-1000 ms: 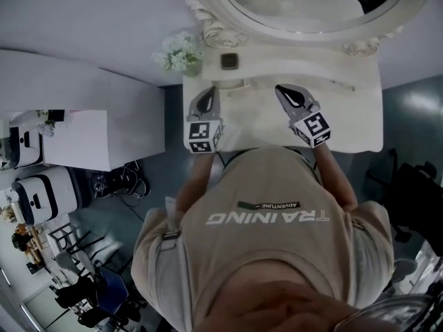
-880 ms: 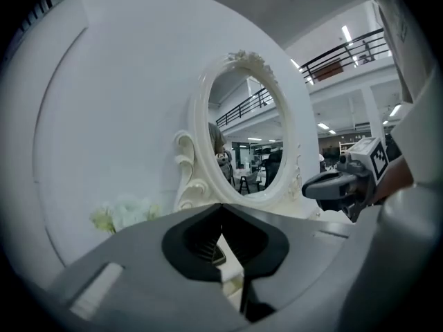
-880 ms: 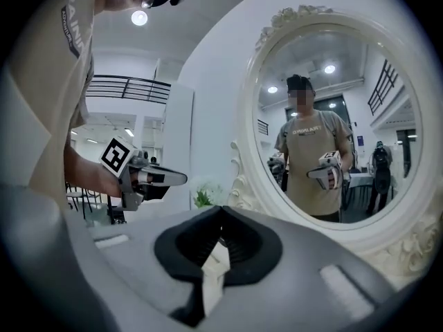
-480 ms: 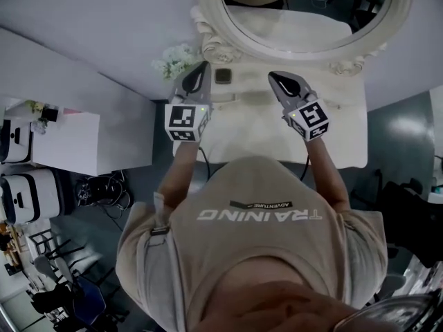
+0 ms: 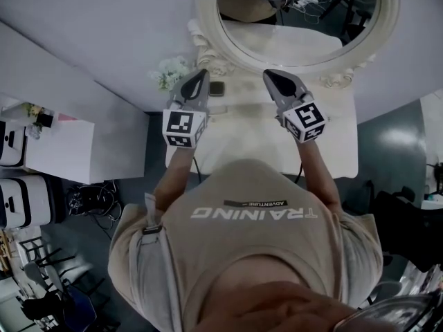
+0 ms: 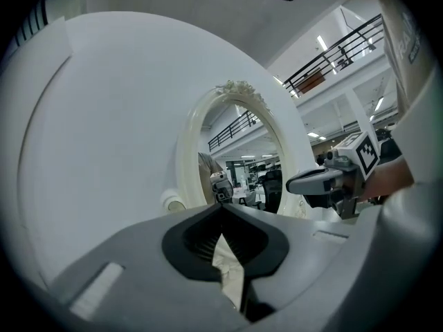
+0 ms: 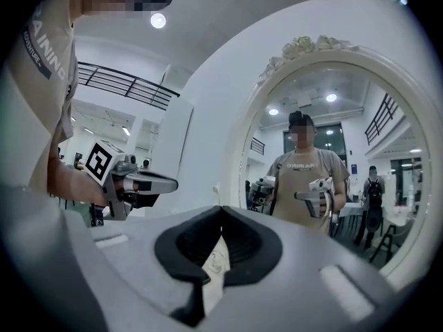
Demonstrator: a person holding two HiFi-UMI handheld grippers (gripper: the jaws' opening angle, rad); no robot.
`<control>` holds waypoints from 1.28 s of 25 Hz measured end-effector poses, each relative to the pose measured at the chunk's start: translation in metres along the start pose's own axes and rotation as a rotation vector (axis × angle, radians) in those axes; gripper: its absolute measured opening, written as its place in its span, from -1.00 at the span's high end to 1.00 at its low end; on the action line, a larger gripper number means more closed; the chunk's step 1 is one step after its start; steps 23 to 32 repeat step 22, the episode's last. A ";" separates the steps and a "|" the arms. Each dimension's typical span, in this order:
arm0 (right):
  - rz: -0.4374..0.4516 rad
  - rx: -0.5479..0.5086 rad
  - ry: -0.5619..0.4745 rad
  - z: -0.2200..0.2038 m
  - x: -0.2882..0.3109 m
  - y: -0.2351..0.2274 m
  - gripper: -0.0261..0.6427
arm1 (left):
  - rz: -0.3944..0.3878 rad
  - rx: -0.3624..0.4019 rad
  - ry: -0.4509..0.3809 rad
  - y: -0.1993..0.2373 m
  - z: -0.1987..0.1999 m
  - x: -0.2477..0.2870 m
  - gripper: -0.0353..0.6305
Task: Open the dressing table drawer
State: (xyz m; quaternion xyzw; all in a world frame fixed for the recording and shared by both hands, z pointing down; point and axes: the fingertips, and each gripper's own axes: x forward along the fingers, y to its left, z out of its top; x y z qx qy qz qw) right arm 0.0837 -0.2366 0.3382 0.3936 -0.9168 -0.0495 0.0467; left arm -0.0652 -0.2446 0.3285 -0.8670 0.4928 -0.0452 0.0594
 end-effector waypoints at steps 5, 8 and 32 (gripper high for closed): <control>0.011 0.016 0.033 -0.009 0.000 -0.001 0.91 | -0.010 0.004 0.013 0.003 -0.004 0.000 0.87; 0.012 0.032 0.038 -0.012 0.001 0.000 0.91 | -0.009 -0.005 0.018 0.006 -0.008 -0.002 0.87; 0.022 0.021 0.068 -0.042 0.000 0.012 0.91 | -0.010 -0.092 0.046 -0.003 -0.042 -0.009 0.87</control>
